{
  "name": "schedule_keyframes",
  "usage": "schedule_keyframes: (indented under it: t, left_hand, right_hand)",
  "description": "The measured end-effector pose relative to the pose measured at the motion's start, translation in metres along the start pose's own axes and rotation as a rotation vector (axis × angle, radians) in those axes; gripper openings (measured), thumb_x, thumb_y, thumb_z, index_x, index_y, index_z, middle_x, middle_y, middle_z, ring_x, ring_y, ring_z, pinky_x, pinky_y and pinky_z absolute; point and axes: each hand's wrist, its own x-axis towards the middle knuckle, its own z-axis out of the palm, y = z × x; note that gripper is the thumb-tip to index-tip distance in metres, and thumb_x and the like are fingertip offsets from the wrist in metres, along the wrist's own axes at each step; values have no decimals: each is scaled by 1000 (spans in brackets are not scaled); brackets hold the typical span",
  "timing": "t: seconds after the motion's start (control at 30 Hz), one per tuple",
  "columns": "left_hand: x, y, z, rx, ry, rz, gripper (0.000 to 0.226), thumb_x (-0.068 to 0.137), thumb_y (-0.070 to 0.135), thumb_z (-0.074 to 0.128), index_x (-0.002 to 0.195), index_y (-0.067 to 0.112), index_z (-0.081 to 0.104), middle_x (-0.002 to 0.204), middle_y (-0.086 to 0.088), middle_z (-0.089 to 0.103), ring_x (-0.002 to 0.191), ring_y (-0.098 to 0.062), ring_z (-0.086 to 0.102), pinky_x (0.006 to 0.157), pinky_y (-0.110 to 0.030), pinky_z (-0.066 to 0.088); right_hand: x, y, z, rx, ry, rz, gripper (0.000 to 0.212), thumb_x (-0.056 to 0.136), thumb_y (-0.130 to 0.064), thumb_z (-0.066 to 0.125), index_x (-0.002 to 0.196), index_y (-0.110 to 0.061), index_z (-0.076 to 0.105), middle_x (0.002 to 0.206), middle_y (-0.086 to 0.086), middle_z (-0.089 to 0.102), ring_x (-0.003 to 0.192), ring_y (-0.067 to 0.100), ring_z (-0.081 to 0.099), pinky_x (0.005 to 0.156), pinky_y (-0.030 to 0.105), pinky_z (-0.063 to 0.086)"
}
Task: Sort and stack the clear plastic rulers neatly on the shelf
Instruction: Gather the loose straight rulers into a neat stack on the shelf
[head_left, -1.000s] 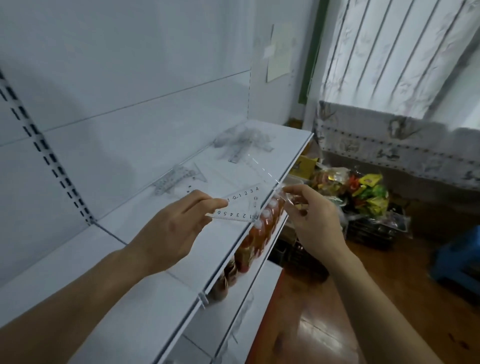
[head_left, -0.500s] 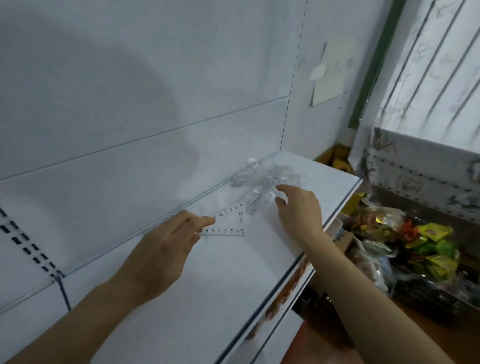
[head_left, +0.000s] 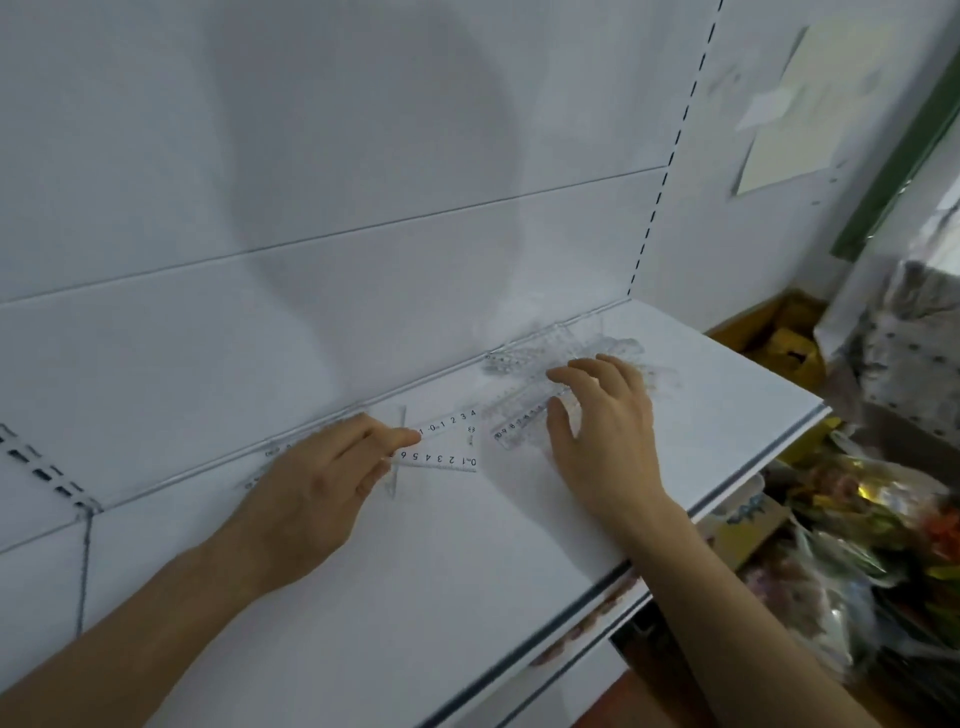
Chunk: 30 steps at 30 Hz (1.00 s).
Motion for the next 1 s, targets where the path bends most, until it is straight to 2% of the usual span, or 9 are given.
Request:
schedule_keyframes:
  t: [0.13,0.2,0.27,0.37,0.43,0.57,0.67,0.8,1.0]
  left_hand:
    - [-27,-23,-12,112,48,-142,34,101,17,43,130,15,61,117,-1,63,104,-22,62,92,-34,47]
    - [-42,-35,-18,154,66,-217,34,106,27,37,130,17,60,119,-2,64,103,-25,62,89,-38,46]
    - [-50,-40,-20,159,35,-275,44,108,42,28,134,20,56,126,-2,64,111,-27,61,93,-39,46]
    - [-55,-36,-15,165,-21,-352,49,105,42,32,145,19,48,155,-2,44,142,-22,42,115,-41,36]
    - [-60,-30,-17,166,-15,-391,55,105,43,31,151,15,42,163,0,31,150,-15,27,121,-41,28]
    - [-82,-21,-38,194,-45,-472,65,101,54,25,156,20,31,165,8,21,152,-6,17,123,-36,21]
    - [-109,-21,-61,221,-67,-575,71,98,62,21,157,23,28,165,12,17,151,-3,14,123,-32,16]
    - [-163,-11,-94,269,-58,-681,71,99,60,24,157,20,30,165,5,23,150,-10,23,123,-36,21]
    - [-286,14,-163,350,-31,-922,76,95,64,22,156,19,33,164,2,24,149,-15,26,120,-32,20]
  right_hand:
    - [4,-17,4,84,-123,-104,24,91,-19,65,115,-18,71,120,2,66,122,30,49,104,45,42]
    - [6,-34,8,131,-198,-141,24,91,-19,65,114,-20,71,119,2,65,121,29,49,103,45,43]
    - [6,-54,13,183,-250,-196,25,91,-17,64,115,-20,70,119,2,64,121,28,50,101,45,45]
    - [4,-74,16,219,-315,-285,29,91,-13,64,119,-19,69,120,3,63,122,27,50,98,45,47]
    - [1,-78,15,198,-372,-326,33,92,-14,64,124,-19,66,124,2,61,126,26,49,100,47,46]
    - [-1,-92,7,127,-520,-363,46,100,-29,57,145,-23,49,149,-3,49,149,21,29,119,47,31]
    - [-8,-122,2,130,-605,-420,53,104,-37,49,153,-23,36,159,-8,37,154,16,15,124,42,20]
    - [-33,-180,5,176,-709,-524,59,105,-41,46,157,-21,30,164,-7,29,156,15,7,126,44,15]
    - [-101,-288,12,272,-782,-708,61,105,-43,45,159,-22,26,165,-8,25,156,13,4,126,46,15]
